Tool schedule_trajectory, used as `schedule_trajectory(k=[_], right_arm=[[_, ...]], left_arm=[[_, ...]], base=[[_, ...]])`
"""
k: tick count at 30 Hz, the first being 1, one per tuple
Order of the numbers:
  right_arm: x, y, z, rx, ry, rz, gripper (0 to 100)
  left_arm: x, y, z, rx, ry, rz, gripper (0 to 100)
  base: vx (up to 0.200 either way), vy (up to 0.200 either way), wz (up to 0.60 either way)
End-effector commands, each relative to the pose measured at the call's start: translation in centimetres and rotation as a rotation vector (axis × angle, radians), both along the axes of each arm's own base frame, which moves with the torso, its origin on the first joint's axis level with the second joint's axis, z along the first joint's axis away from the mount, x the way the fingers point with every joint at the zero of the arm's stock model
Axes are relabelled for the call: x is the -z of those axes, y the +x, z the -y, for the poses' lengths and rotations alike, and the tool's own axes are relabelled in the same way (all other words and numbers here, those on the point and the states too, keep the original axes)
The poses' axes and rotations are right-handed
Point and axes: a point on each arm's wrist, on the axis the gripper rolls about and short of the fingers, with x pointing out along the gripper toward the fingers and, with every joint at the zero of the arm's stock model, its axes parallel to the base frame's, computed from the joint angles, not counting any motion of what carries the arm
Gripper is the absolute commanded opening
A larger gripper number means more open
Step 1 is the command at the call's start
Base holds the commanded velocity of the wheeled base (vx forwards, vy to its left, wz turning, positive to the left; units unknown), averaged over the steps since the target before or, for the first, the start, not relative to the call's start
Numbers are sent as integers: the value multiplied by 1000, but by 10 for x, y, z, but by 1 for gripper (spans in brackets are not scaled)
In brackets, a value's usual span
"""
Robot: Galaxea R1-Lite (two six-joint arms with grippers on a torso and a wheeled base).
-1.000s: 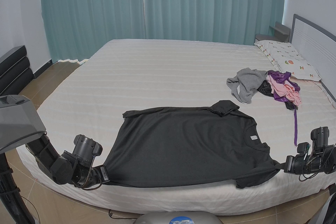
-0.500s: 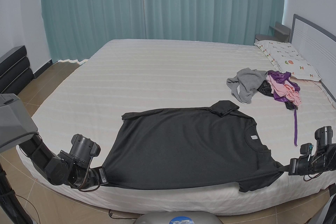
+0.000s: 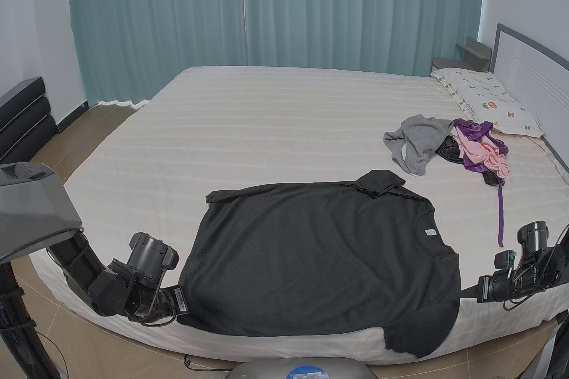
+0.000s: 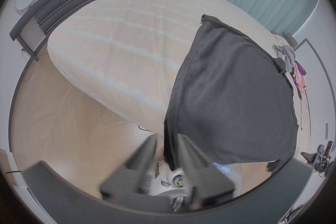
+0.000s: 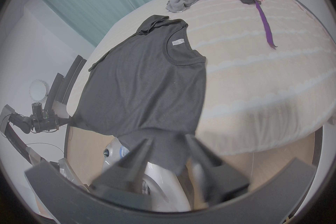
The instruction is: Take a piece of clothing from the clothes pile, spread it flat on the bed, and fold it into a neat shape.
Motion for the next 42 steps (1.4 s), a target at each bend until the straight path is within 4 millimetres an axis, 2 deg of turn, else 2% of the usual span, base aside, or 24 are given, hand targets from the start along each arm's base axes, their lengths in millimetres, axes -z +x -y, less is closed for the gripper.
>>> schedule_trajectory(k=[1,9,18,22,31,42], right_arm=[[10,2,-1,-6,15,-32,100],[10,20,4,97,70,4,100],[15,30,1,165,112,59,100],[13,32,-2,194,142,63,100],[13,34,-5,198,150,84,100],[12,34,-5,200,150,94,100]], left_arm=[[1,1,1,-1,-2,0,100],[-9,13,1,-37,-56,108,100],[-13,20,3,-72,-94,142,100],[-14,25,2,-107,-109,150,100],[-15,27,0,-126,-117,158,100],[-23,29,4,-132,-141,195,100]], base=[[0,0,0],[0,0,0],[0,0,0],[0,0,0],[0,200,0],[36,0,0]])
